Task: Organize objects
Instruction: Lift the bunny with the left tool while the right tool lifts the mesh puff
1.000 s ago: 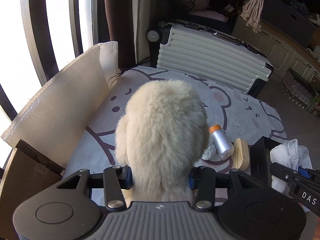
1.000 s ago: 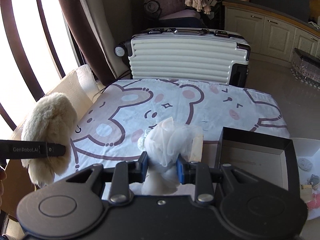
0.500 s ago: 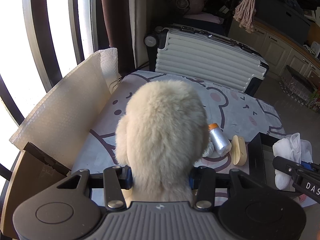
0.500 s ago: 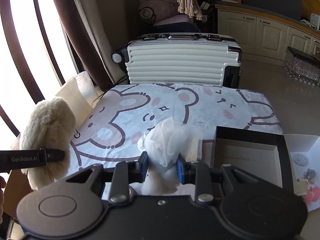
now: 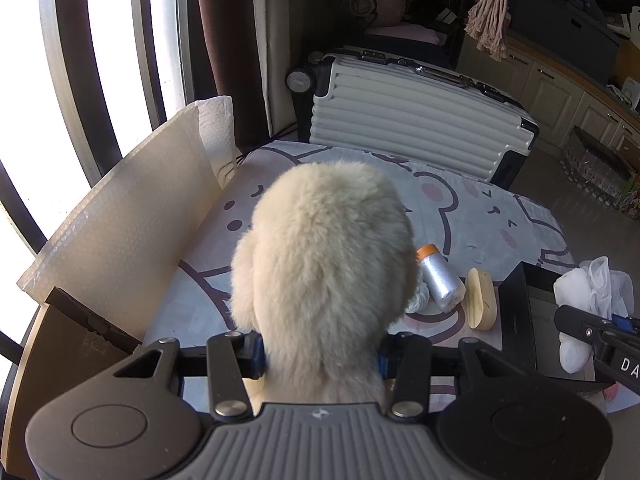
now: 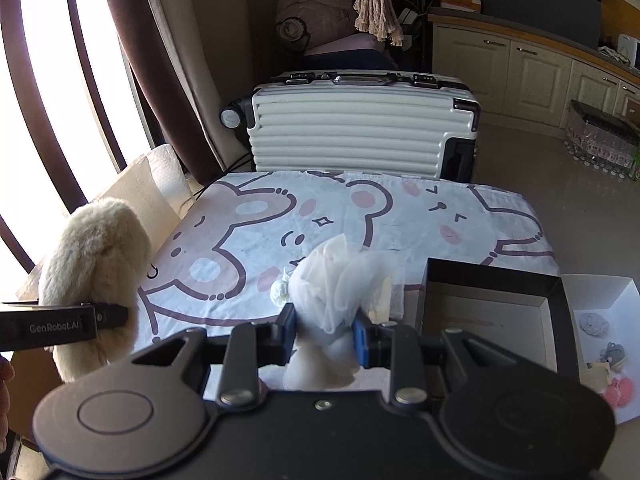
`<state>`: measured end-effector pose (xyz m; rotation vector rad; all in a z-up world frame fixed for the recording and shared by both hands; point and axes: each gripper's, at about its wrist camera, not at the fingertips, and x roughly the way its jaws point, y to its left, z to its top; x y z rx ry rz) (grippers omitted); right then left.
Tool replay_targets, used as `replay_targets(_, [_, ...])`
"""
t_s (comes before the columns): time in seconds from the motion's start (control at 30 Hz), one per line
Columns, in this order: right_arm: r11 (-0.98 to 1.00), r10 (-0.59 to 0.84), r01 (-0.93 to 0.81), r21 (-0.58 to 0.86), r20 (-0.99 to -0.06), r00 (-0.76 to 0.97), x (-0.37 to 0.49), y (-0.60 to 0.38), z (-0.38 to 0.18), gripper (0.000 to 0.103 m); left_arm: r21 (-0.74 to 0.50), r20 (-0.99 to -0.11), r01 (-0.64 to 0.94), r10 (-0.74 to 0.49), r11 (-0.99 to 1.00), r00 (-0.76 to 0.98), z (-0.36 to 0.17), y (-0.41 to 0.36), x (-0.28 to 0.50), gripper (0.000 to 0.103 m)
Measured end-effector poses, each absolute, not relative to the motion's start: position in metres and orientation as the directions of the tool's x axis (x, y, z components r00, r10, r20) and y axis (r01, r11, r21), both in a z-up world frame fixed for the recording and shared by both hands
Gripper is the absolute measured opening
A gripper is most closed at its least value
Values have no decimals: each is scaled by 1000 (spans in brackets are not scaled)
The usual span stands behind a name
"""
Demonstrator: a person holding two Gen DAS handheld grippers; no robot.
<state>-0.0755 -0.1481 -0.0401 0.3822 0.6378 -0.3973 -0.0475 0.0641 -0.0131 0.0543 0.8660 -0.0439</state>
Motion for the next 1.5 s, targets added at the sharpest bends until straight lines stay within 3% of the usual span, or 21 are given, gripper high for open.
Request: replay_targets(1.5, [705,-415,676,214,-648,638,-181,-235,-61,30,-36,-762,338,-244,941,600,-34,-91,-62,48])
